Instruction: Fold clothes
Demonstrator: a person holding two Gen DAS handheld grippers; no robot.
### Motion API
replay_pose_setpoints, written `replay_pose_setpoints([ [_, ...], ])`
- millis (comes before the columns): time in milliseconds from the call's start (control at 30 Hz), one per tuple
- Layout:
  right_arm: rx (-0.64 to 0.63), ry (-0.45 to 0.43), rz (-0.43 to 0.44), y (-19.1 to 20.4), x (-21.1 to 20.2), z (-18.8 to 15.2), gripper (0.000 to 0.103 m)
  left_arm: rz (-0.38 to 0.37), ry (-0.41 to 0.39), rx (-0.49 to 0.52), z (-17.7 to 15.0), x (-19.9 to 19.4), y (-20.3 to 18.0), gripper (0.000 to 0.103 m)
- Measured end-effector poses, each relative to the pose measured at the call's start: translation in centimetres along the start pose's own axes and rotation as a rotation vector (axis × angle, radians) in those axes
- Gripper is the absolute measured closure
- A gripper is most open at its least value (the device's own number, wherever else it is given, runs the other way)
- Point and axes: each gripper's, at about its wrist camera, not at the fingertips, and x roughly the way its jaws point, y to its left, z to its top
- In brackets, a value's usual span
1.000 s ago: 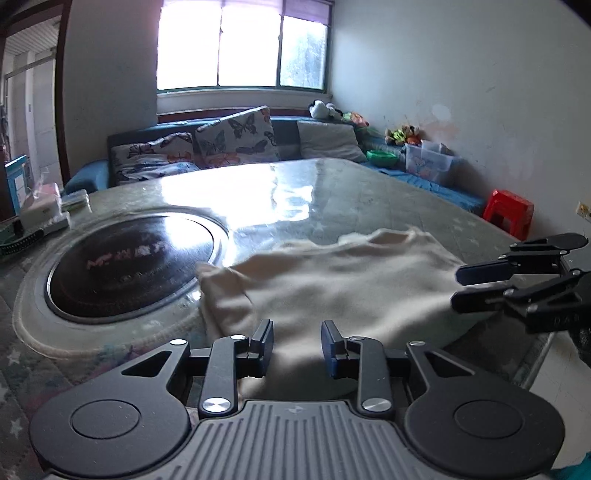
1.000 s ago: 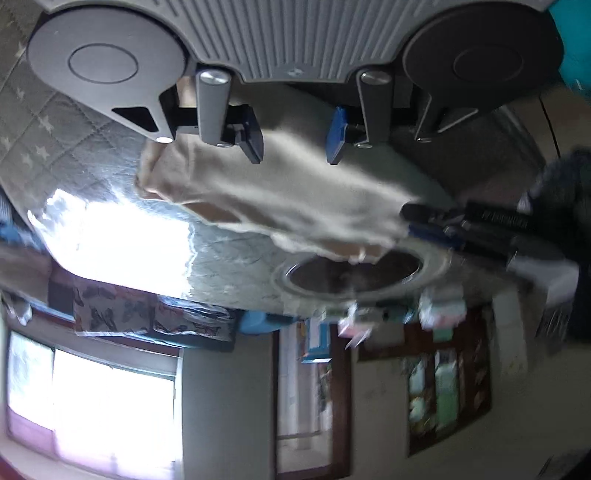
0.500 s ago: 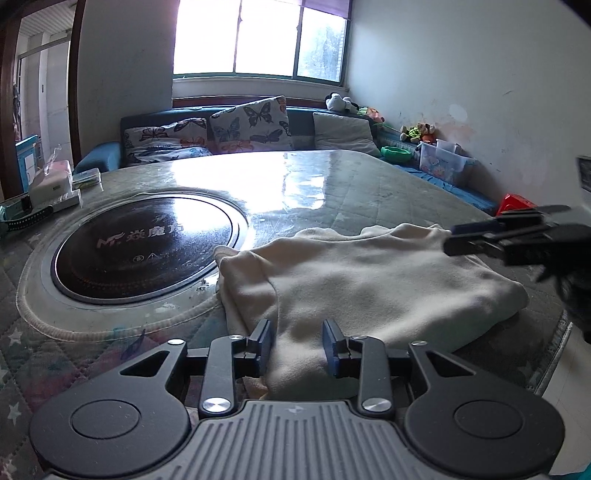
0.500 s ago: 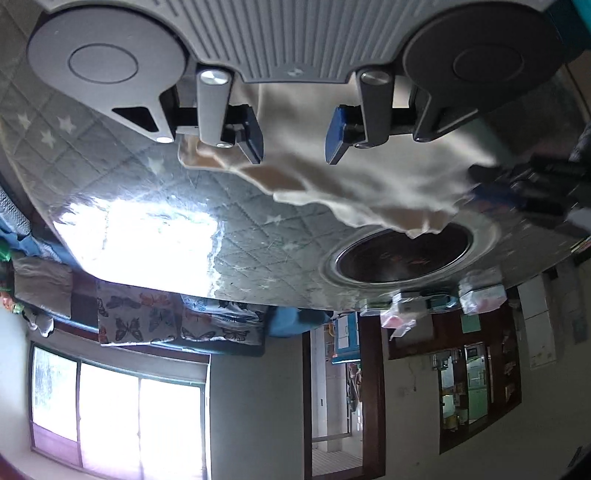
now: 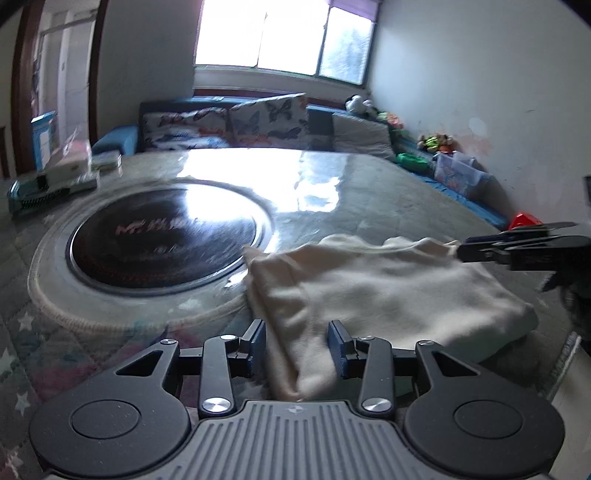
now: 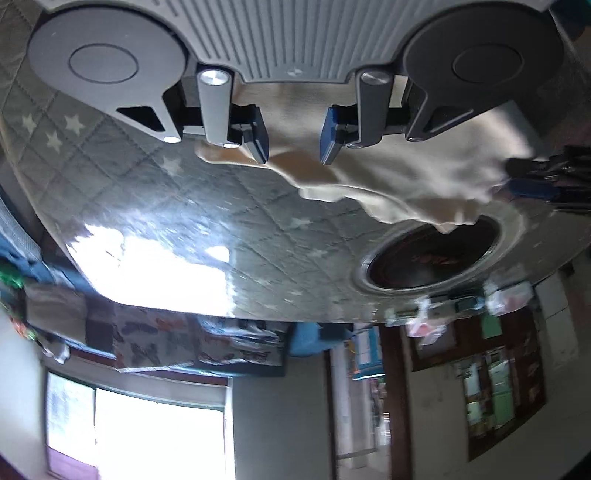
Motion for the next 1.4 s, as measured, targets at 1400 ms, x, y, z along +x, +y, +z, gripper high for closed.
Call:
replay_pose_setpoints([
  [1400,-0.374,-0.009,0.314,15.3,1.4,2.1,0.087,-0.186,0.091,-0.718,2.6,0.9,7.1,0.043],
])
